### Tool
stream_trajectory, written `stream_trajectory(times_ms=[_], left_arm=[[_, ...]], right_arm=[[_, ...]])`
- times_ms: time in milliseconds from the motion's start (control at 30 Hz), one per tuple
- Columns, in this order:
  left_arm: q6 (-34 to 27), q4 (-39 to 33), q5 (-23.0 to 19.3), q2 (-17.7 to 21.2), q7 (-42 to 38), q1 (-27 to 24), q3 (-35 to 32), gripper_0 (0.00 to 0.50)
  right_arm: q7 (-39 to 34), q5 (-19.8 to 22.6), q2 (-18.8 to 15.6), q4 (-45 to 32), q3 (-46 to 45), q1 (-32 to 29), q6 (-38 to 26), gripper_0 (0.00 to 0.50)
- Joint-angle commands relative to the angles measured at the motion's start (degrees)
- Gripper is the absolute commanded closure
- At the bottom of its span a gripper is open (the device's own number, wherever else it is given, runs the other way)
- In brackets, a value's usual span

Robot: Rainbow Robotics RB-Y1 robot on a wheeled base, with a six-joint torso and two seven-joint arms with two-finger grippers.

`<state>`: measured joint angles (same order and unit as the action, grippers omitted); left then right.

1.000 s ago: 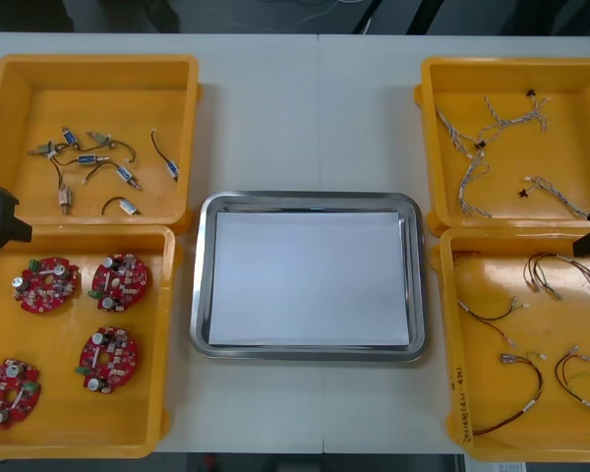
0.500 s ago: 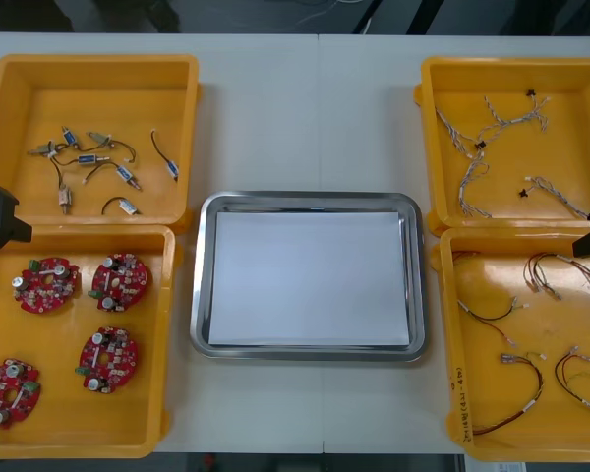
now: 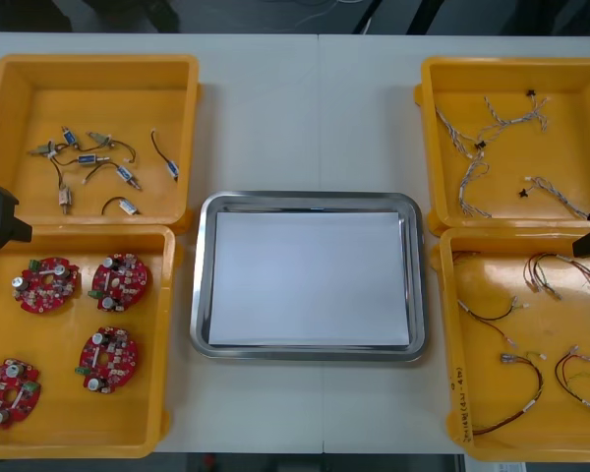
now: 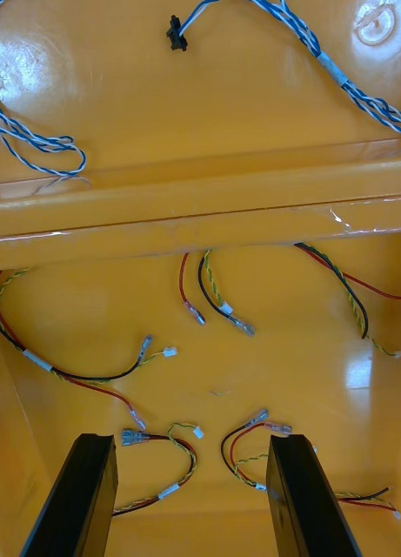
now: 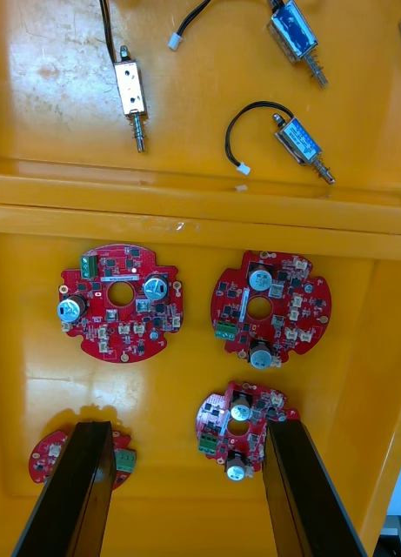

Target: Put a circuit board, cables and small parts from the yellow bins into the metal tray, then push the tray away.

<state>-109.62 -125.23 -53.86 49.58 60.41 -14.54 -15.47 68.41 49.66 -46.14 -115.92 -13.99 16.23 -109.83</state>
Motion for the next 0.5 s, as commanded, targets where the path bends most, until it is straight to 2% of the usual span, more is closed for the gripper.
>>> stream_trajectory(times_ms=[33, 500], left_arm=[[-0.38, -1.42, -0.37, 2.45, 3.67, 0.83, -1.67, 0.0], [-0.38, -1.42, -0.37, 2.45, 3.67, 0.83, -1.67, 0.0]], right_arm=[[2.69, 0.35, -2.37, -0.28, -1.65, -0.68, -0.17, 0.0], [2.69, 0.35, -2.37, -0.28, -1.65, -0.68, -0.17, 0.0]])
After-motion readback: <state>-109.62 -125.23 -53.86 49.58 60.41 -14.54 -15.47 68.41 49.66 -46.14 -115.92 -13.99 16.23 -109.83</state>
